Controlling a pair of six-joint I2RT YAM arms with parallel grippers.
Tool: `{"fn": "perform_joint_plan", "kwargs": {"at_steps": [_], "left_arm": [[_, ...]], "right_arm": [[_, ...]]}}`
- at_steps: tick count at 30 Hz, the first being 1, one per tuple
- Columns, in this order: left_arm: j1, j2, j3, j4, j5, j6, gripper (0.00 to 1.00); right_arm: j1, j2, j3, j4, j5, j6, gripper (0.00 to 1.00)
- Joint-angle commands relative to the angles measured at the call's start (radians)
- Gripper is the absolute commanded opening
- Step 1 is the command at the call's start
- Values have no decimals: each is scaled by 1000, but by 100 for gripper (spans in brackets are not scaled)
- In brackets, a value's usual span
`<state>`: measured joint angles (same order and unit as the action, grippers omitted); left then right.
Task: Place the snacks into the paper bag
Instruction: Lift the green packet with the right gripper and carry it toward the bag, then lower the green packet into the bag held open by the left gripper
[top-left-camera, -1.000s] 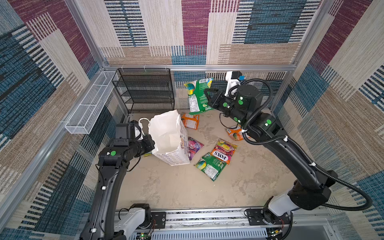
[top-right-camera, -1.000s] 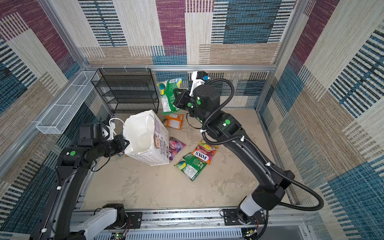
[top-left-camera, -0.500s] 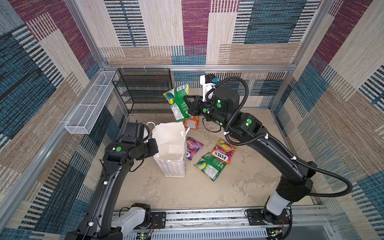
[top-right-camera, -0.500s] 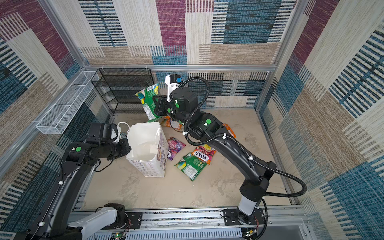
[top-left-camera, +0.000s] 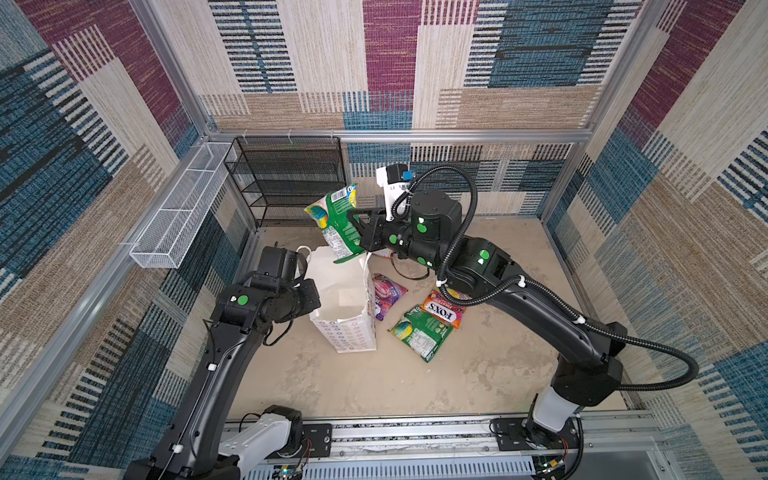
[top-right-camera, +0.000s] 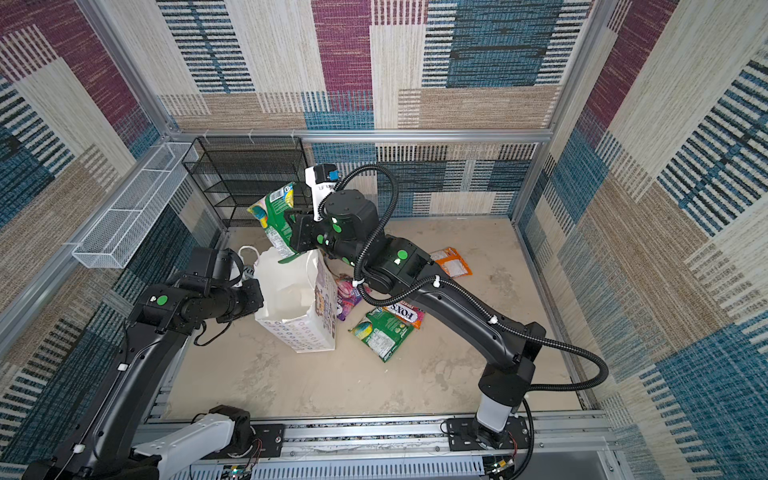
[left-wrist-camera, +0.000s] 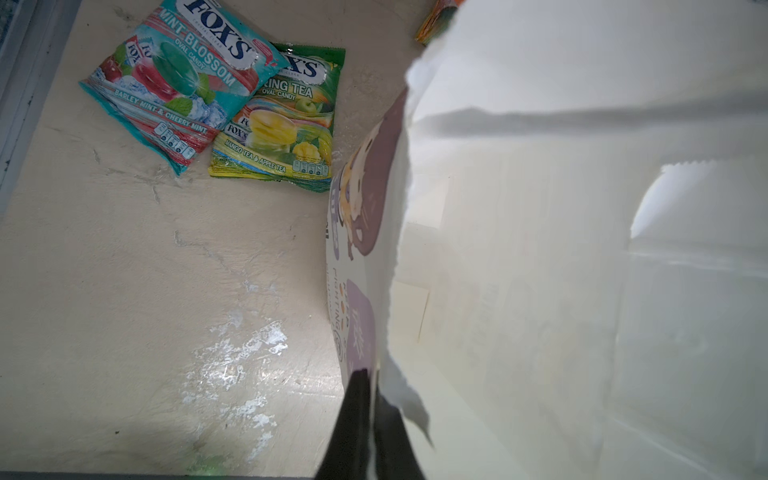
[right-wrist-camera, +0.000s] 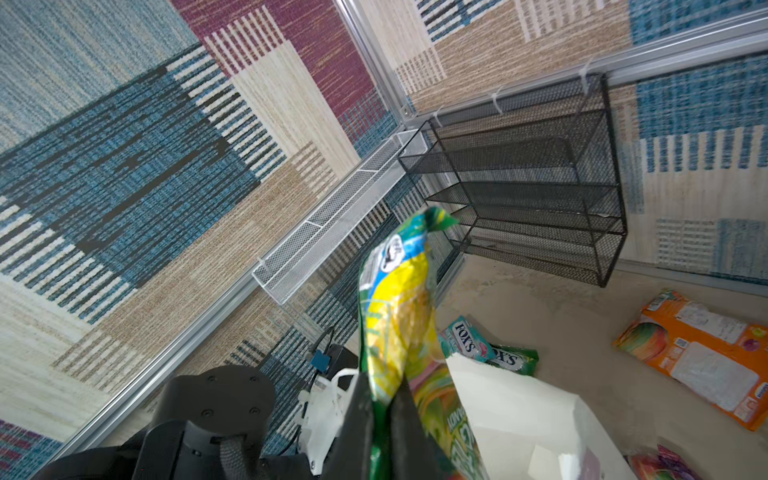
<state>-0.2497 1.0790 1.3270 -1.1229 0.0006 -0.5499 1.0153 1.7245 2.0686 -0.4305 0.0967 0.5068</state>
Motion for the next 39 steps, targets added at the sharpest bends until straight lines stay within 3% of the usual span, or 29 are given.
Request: {"fn": "perform_joint_plan", "kwargs": {"at_steps": [1,6,26,34,39], "left_arm": [[-2,-16,-11,-14,-46,-40,0],[-6,-33,-14,-13,-55,-83,0],[-13,-26,-13,15,-101,-151,0],[-14,5,3,25,-93,-153,0],[-14,1,-9,41,-94,-159,0]], "right_arm": [[18,13,7,39,53,14,0],[18,17,-81,38,140,86,0],[26,19,-225,62,168,200,0],[36,103,-159,33,137,220,0],[75,122,-128,28,186,213,0]]}}
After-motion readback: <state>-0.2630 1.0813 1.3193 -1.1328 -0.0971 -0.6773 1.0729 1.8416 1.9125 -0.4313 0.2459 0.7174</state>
